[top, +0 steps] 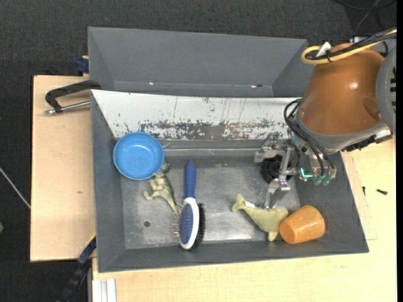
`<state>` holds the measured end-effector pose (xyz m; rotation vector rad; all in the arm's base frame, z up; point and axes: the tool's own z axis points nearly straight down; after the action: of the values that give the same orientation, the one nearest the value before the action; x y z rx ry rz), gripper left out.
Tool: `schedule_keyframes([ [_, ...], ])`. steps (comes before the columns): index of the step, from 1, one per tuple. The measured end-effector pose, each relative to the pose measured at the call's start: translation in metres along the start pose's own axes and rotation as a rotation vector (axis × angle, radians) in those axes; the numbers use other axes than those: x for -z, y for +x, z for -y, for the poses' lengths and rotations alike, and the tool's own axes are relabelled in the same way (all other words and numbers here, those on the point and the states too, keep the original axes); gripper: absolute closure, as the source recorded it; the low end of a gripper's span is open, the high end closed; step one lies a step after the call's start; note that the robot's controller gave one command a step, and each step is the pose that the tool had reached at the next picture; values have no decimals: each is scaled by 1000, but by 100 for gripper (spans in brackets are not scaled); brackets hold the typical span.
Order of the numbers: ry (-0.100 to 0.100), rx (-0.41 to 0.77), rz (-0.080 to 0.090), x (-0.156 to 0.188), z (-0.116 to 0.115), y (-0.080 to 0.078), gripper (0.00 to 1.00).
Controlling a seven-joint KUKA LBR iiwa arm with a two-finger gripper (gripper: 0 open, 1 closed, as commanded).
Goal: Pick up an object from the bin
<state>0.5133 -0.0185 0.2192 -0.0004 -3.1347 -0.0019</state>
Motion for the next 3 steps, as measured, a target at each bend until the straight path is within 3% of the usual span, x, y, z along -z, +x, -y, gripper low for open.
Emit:
schedule_keyframes([
  [1, -1, -186, 13, -150, 23, 14, 0],
  [2, -2, -358, 13, -118, 13, 20, 0],
  [3, -1, -513, 12, -119, 27, 21, 0],
])
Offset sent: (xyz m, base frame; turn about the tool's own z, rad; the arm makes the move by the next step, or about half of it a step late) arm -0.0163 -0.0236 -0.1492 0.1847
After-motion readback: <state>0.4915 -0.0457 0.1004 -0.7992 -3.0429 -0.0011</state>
